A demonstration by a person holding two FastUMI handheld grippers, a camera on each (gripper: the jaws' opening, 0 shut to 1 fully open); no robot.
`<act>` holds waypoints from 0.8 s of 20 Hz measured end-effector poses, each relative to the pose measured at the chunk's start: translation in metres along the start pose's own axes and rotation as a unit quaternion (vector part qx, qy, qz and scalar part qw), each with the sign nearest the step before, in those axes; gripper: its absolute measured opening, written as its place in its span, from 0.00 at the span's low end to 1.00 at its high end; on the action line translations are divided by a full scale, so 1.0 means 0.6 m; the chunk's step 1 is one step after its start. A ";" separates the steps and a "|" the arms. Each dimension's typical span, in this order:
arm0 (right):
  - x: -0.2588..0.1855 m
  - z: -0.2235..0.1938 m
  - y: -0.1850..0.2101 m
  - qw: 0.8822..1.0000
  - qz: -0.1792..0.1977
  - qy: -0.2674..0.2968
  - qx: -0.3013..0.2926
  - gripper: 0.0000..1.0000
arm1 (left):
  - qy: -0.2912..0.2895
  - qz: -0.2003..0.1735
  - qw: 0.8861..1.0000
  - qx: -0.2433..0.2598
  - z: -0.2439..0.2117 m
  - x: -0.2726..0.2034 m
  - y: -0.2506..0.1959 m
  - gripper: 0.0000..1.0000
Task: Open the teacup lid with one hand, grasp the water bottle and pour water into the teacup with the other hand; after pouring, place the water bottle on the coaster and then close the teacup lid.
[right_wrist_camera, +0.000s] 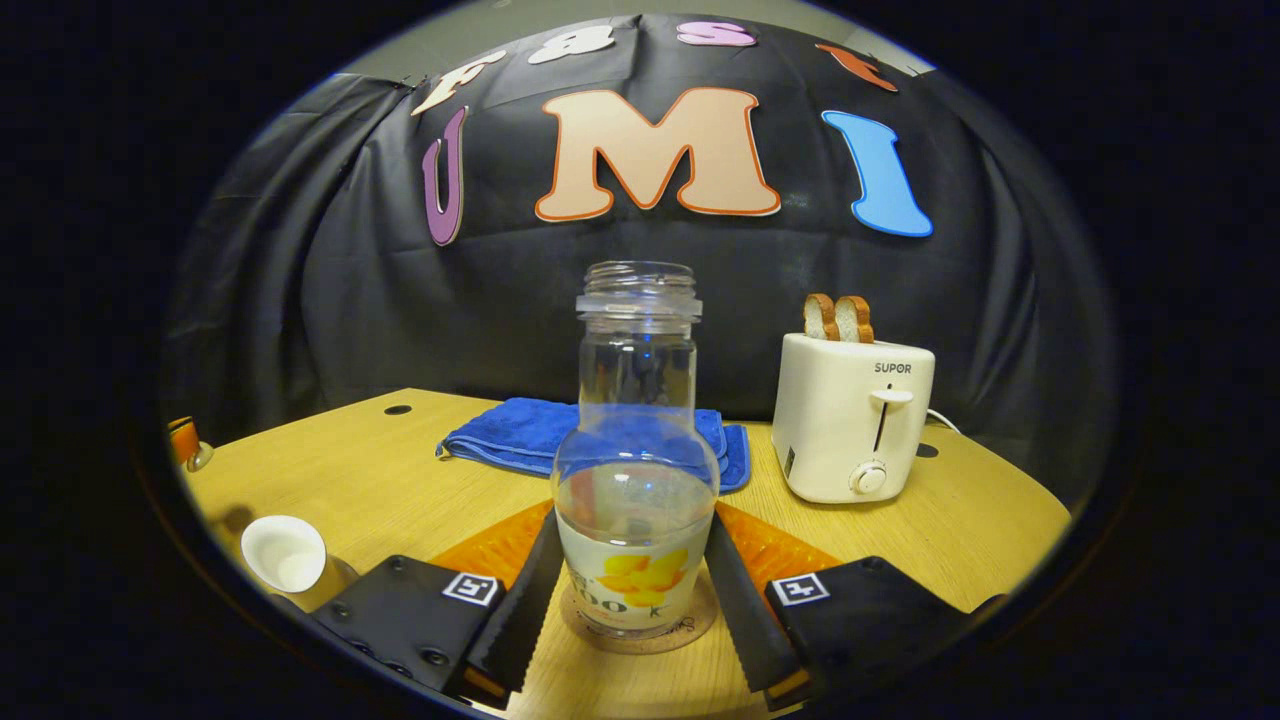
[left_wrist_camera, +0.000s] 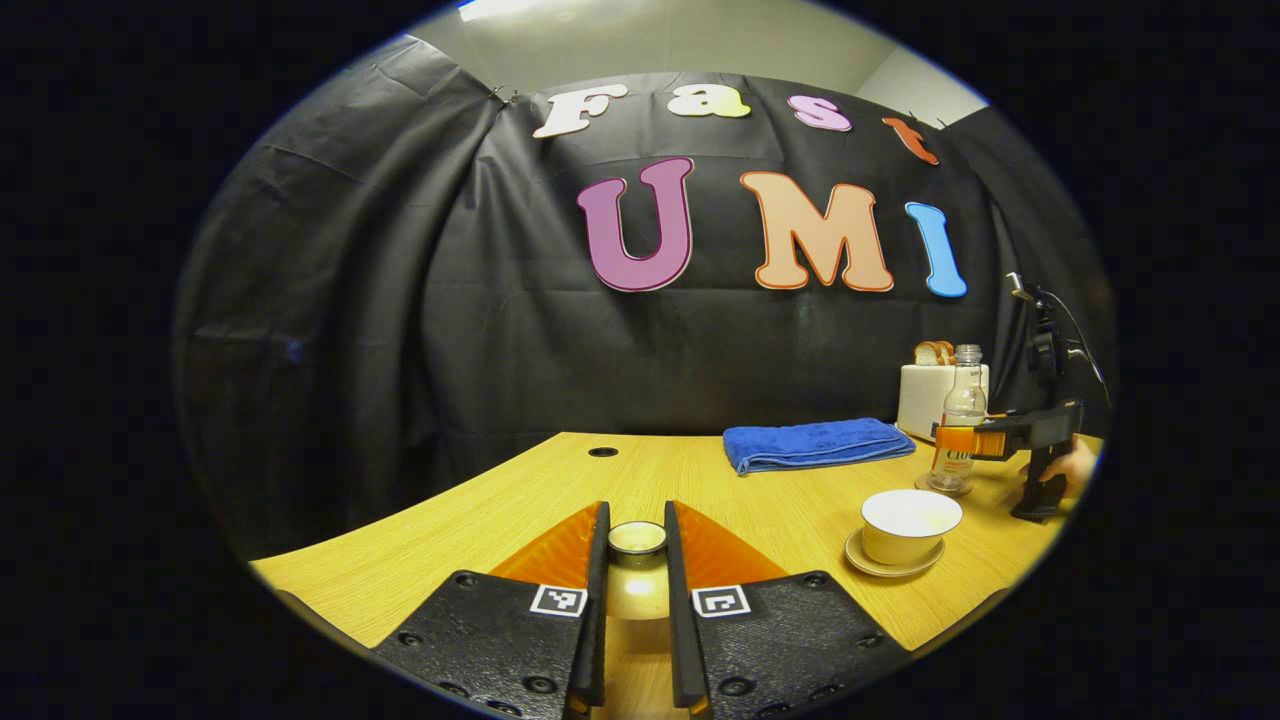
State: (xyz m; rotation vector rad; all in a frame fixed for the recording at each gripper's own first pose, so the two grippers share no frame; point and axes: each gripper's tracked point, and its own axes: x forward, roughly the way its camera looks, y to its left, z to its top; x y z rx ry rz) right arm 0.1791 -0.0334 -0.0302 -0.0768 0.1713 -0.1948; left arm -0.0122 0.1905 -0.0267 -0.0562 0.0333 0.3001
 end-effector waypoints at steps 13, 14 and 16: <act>-0.067 0.020 -0.025 0.998 -0.008 -0.054 0.019 0.90 | 0.002 -0.046 0.999 -0.002 0.001 0.030 -0.089 0.24; -0.075 0.022 -0.027 0.998 -0.007 -0.061 0.020 0.90 | 0.001 -0.055 0.998 -0.002 0.000 0.031 -0.104 0.24; -0.094 0.029 -0.034 0.997 -0.009 -0.079 0.020 0.94 | 0.001 -0.070 0.998 -0.001 0.001 0.037 -0.138 0.24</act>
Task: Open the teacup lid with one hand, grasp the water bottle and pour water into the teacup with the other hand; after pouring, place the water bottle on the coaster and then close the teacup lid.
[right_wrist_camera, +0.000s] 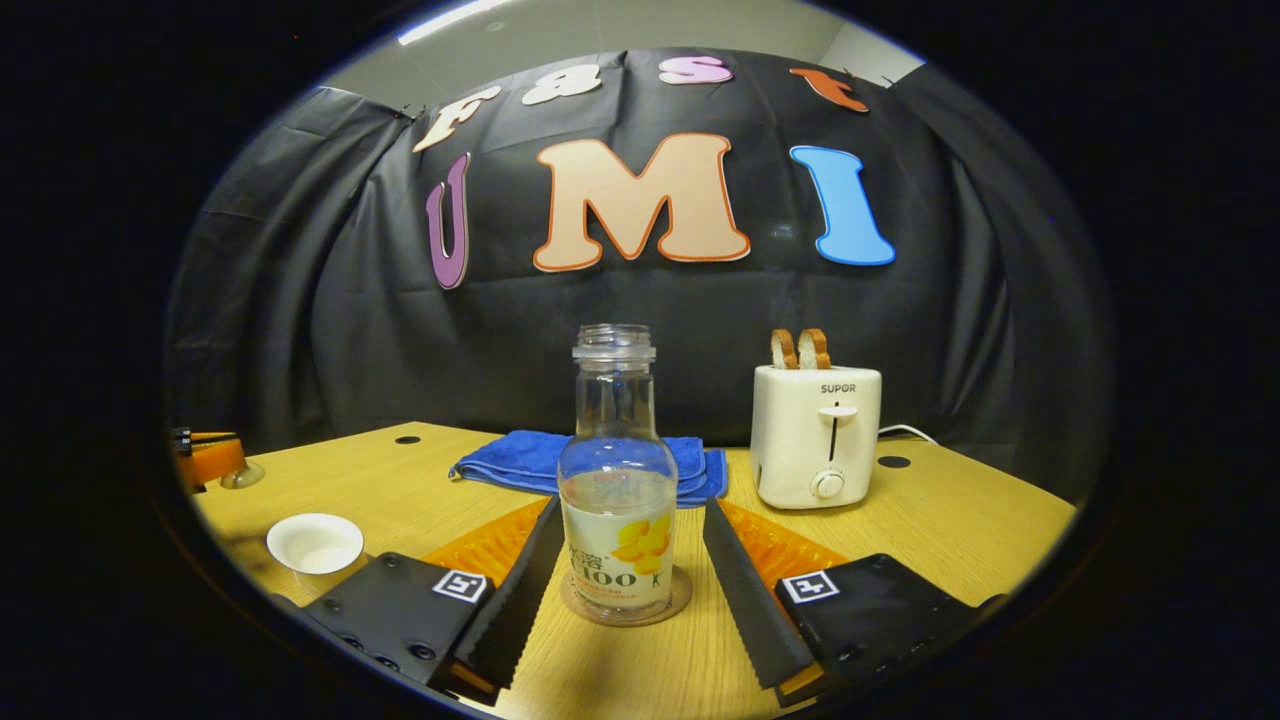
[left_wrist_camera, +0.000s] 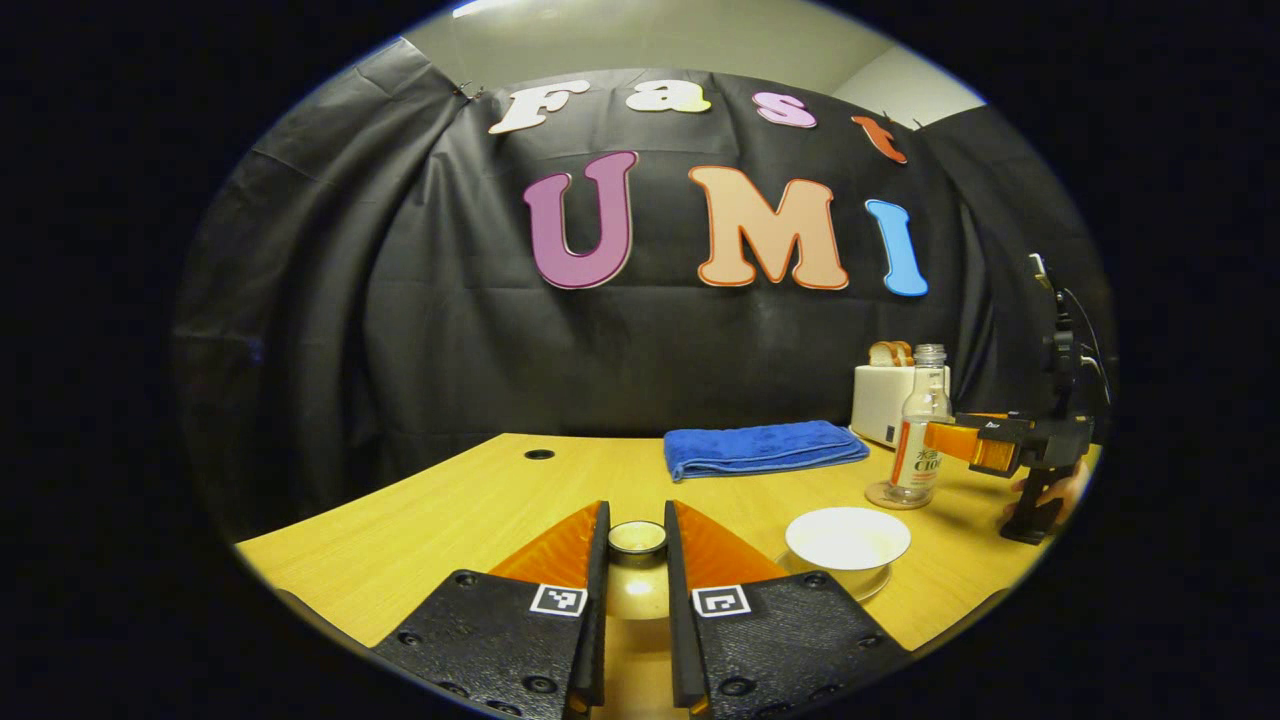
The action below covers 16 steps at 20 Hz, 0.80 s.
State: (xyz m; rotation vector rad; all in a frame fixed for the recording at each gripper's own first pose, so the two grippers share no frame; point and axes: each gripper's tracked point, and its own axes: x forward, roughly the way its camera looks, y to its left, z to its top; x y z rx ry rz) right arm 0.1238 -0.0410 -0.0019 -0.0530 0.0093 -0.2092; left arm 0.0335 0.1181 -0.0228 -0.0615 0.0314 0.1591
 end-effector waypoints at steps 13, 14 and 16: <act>-0.086 0.007 -0.036 1.000 0.009 -0.008 0.000 0.90 | 0.025 -0.112 0.993 0.006 -0.011 0.040 -0.172 0.24; -0.089 0.008 -0.041 1.000 0.008 -0.008 0.001 0.90 | 0.033 -0.117 0.993 0.010 -0.016 0.043 -0.178 0.24; -0.095 0.010 -0.046 1.000 0.007 -0.009 0.001 0.90 | 0.048 -0.121 0.991 0.021 -0.025 0.045 -0.183 0.24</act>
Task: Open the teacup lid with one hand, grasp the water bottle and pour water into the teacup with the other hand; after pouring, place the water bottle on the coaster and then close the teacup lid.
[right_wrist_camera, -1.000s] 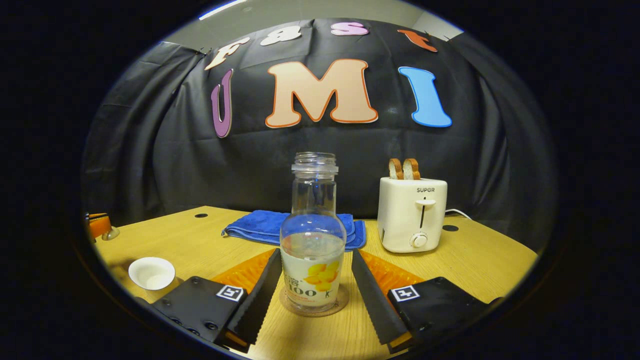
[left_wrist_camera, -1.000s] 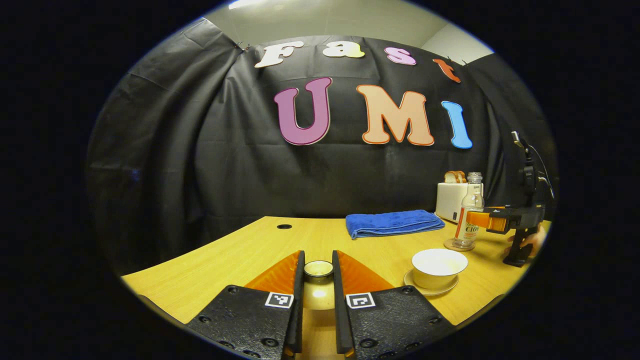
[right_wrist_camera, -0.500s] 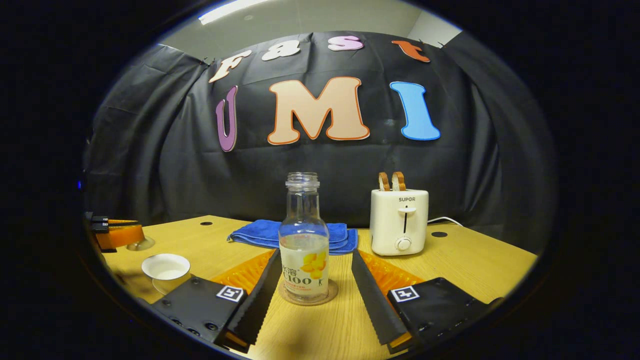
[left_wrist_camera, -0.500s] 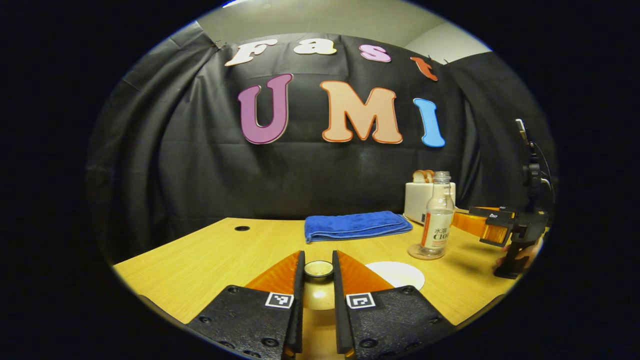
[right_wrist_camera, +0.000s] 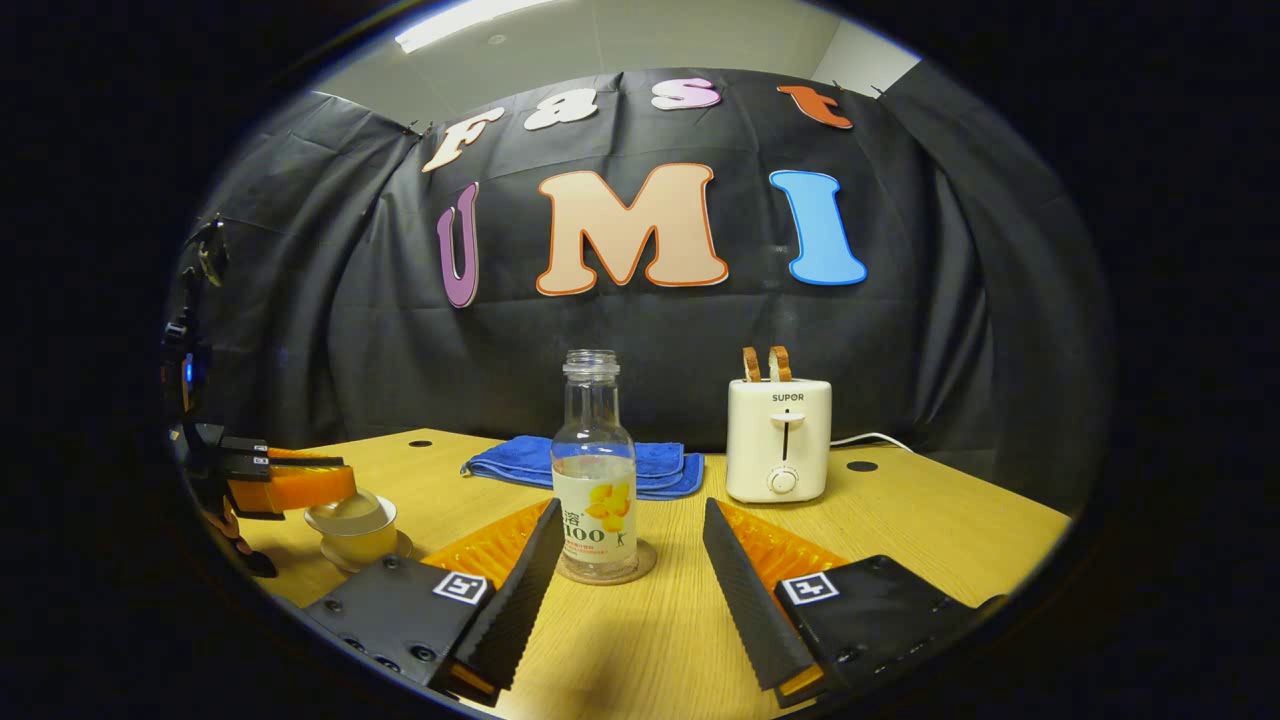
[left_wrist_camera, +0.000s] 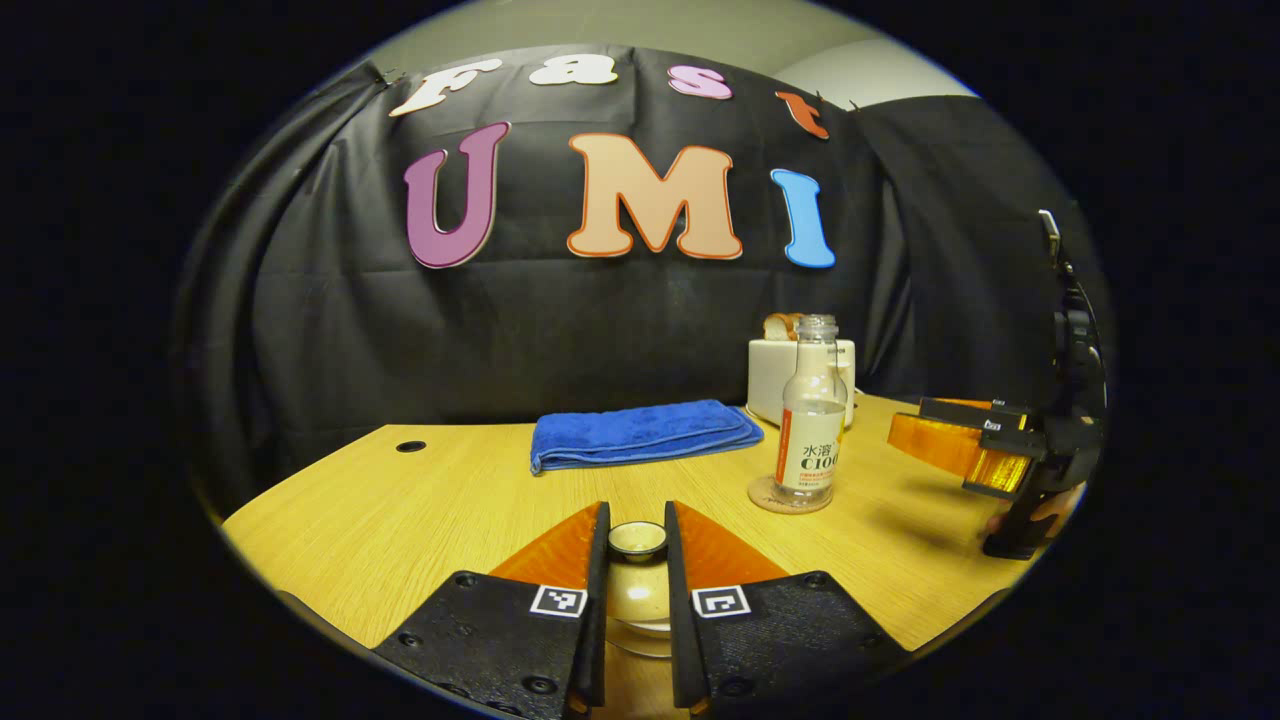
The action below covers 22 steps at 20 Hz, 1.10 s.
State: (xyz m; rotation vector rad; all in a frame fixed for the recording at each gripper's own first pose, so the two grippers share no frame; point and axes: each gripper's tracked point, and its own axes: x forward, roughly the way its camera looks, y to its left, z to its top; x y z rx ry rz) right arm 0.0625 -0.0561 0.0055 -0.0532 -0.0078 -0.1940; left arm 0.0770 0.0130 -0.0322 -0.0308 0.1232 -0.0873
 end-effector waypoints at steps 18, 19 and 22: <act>-0.004 0.002 -0.008 1.000 -0.004 0.001 0.000 0.93 | 0.003 -0.037 0.999 0.002 0.000 -0.008 -0.032 0.34; -0.006 0.002 -0.010 1.000 -0.005 0.001 0.000 0.93 | 0.001 -0.037 0.999 0.002 0.002 -0.011 -0.032 0.36; -0.009 0.004 -0.015 1.000 -0.008 0.001 0.000 0.93 | -0.017 -0.034 0.999 0.000 0.011 -0.022 -0.031 0.58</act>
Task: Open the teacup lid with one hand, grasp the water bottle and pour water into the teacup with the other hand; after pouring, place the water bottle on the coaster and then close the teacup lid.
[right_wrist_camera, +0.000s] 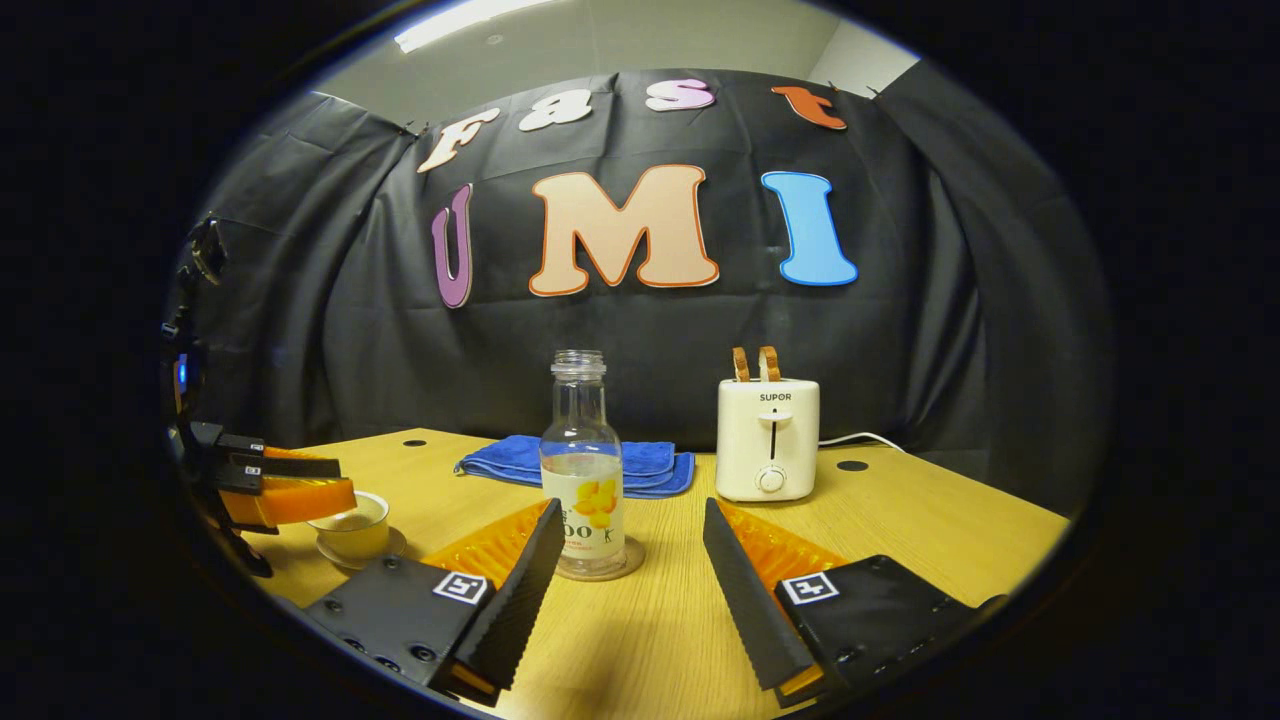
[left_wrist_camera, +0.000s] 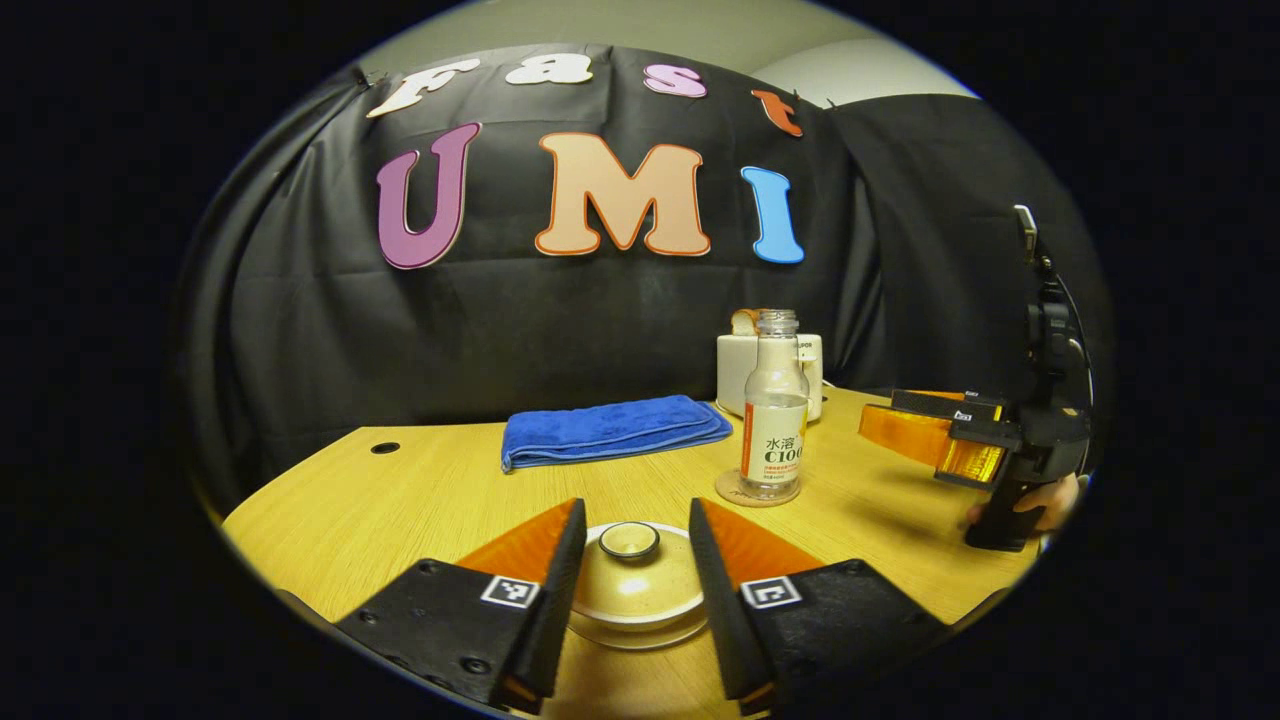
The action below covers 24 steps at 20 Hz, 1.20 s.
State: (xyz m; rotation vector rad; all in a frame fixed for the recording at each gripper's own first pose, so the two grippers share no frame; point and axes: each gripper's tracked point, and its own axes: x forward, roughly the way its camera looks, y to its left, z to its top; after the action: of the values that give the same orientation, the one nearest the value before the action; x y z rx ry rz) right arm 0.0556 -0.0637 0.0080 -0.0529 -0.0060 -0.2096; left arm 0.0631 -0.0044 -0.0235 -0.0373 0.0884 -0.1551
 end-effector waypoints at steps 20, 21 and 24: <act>-0.032 0.003 -0.061 0.996 -0.092 -0.004 -0.004 0.89 | -0.034 0.215 0.976 -0.016 0.007 -0.103 0.155 0.95; -0.033 0.004 -0.064 0.996 -0.094 -0.004 -0.004 0.90 | -0.035 0.215 0.976 -0.016 0.009 -0.102 0.155 0.95; -0.040 0.003 -0.074 0.994 -0.107 -0.005 -0.004 0.90 | -0.034 0.221 0.975 -0.015 0.008 -0.103 0.160 0.95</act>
State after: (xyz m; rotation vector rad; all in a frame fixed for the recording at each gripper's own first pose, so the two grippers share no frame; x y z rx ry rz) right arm 0.0229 -0.1018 0.0117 -0.0616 -0.0205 -0.4245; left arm 0.0173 0.1002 -0.0178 -0.0519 0.0281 0.2920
